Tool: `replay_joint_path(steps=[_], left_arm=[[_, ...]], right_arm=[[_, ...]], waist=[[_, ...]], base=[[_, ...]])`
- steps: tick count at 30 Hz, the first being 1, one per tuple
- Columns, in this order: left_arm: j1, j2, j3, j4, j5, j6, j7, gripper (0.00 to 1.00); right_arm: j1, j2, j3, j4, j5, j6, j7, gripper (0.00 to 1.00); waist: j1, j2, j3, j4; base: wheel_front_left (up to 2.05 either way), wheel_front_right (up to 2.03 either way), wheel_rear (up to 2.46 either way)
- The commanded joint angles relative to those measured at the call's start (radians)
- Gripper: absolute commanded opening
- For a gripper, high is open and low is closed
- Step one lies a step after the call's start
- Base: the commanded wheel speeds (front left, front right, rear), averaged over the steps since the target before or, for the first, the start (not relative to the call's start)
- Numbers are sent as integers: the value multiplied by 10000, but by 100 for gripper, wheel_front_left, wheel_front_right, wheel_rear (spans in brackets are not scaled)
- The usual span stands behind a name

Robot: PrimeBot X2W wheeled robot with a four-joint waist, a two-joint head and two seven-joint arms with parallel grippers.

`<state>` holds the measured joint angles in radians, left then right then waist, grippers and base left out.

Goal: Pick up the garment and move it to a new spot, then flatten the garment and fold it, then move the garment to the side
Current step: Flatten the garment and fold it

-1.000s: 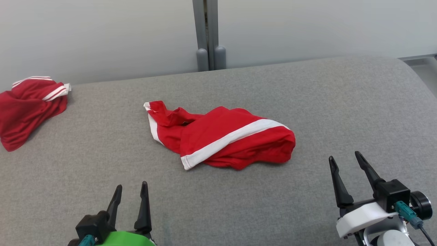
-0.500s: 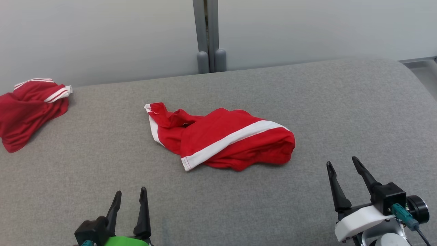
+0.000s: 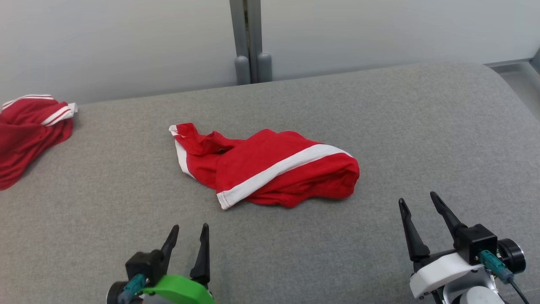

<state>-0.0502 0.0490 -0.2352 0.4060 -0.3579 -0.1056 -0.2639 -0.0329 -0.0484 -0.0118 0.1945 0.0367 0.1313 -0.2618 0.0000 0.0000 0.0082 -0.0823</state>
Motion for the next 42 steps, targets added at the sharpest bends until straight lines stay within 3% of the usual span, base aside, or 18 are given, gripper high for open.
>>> replay_joint_path(steps=[1, 9, 17, 21, 32, 33, 35, 36, 37, 42], left_arm=[[-413, 29, -158, 318, 61, -70, -9, 100], [-2079, 34, -1084, 1873, -10, -179, -8, 100], [-3408, 39, -1232, 3086, 366, -125, -9, 100], [-3705, 80, -1039, 3270, 624, 43, -8, 100], [-3997, 76, -1073, 4155, 1134, -24, -2, 100], [-4045, 74, -1067, 4240, 1174, -28, -2, 94], [-4147, 71, -987, 4292, 1169, 4, -2, 36], [-4192, 66, -941, 4268, 1149, 21, -2, 14], [-4206, 64, -919, 4232, 1146, 24, -2, 0], [-3958, 108, -704, 3743, 1262, 66, -6, 0]], right_arm=[[-108, -37, 49, -17, 49, -10, -49, 100], [-462, -35, 88, -123, 47, -10, -49, 100], [-855, -35, 92, -233, 192, -10, -49, 100], [-977, -35, 37, -232, 254, -10, -49, 100], [-1143, -35, 61, -198, 329, -10, -49, 100], [-1154, -35, 65, -199, 329, -10, -49, 100], [-1153, -35, 66, -200, 327, -10, -49, 100], [-1160, -35, 60, -202, 315, -10, -49, 100], [-1162, -35, 49, -201, 306, -10, -49, 100], [-1056, -35, -126, -201, 246, -10, -49, 100]], waist=[[0, 0, 155, -181], [0, 0, 971, -819], [0, 0, 1824, -1286], [0, 0, 2078, -1349], [0, 0, 2217, -1236], [0, 0, 2216, -1225], [0, 0, 2207, -1215], [0, 0, 2201, -1210], [0, 0, 2193, -1203], [0, 0, 2081, -1046]], base=[[0, 0, 0], [0, 0, 0], [0, 0, 0], [0, 0, 0], [0, 0, 0], [0, 0, 0], [0, 0, 0], [0, 0, 0], [0, 0, 0], [0, 0, 0]])
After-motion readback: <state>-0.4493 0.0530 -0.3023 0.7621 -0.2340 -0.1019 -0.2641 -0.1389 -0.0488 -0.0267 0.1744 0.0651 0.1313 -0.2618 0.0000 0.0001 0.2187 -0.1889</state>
